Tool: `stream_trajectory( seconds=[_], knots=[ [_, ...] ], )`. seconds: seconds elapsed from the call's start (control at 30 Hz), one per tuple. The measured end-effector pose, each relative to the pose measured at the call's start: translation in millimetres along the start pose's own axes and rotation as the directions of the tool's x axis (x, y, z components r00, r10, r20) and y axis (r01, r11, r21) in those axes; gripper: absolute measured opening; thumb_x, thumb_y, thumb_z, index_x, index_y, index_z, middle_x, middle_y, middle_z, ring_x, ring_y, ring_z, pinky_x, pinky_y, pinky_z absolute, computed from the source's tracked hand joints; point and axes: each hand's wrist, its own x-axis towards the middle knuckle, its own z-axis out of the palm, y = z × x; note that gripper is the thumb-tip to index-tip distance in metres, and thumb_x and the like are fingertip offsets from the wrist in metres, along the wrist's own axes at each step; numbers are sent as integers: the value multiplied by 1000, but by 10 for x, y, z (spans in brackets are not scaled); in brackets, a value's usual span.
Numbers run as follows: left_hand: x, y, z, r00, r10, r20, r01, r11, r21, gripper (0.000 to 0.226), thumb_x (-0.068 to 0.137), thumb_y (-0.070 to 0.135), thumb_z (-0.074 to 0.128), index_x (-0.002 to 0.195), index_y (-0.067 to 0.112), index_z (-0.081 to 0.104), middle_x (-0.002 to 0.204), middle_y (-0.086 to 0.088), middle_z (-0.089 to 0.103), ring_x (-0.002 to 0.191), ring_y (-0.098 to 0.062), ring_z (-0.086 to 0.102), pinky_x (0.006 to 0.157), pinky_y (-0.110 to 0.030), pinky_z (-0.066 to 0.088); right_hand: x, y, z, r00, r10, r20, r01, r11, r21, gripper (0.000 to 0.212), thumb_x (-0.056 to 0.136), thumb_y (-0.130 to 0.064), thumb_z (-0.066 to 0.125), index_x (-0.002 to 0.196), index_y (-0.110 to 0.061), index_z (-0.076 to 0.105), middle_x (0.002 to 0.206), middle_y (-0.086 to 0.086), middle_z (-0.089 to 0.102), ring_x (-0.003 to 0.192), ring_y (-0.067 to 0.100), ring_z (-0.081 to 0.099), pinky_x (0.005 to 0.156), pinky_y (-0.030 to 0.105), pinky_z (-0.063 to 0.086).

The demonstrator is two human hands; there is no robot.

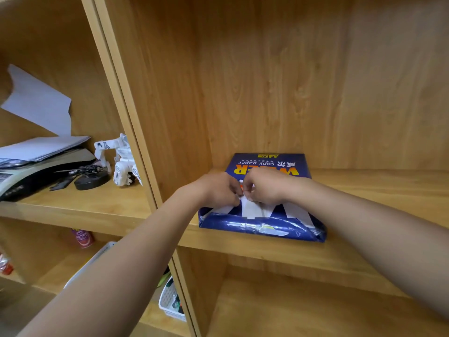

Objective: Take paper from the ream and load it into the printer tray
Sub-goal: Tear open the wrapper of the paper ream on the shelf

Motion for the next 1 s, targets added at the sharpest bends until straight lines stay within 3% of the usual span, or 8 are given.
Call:
stream_trajectory(
  seconds=[0.13,0.33,0.6,0.8,0.87,1.0],
  knots=[
    [11,10,-27,1000,-19,25,20,999,-27,32,86,24,68,117,28,72,105,11,61,104,-14,58,87,-24,46,-78,14,36,1000,7,7,-7,1000,-5,21,90,-10,47,85,-10,67,82,8,67,73,25,52,53,32,34],
    [-14,-9,-4,999,-37,27,39,996,-80,32,86,25,69,118,29,72,123,7,66,113,-17,61,101,-33,47,-186,31,101,998,11,-57,-11,1000,3,22,91,-10,44,82,-9,64,73,1,57,76,26,51,57,33,35],
    [-60,50,38,1000,-2,-2,2,1000,-24,36,92,22,58,127,26,66,140,11,57,120,-14,55,89,-20,39,-293,132,143,995,82,-63,-73,989,128,26,90,-15,49,67,-25,55,82,-1,64,81,24,58,72,41,51],
    [-61,16,79,1000,8,-25,-8,1000,15,34,92,27,55,124,31,65,132,11,61,109,-14,56,89,-24,43,-398,136,173,991,107,-78,-95,986,140,24,92,-15,52,69,-24,55,76,-7,58,75,20,53,60,31,42],
    [-75,-8,94,1000,17,-24,-16,1000,21,35,93,29,53,126,31,64,127,10,62,103,-14,56,90,-27,45,-422,130,154,992,107,-72,-96,985,144,21,92,-16,53,73,-22,58,76,-7,58,75,19,53,63,32,44],
    [-95,-65,97,998,56,-27,-55,998,43,36,95,32,52,129,32,62,130,10,62,113,-16,57,95,-29,47,-522,129,112,993,100,-67,-89,985,149,17,93,-19,55,77,-24,60,71,-13,55,65,4,49,55,22,36]
  ],
)
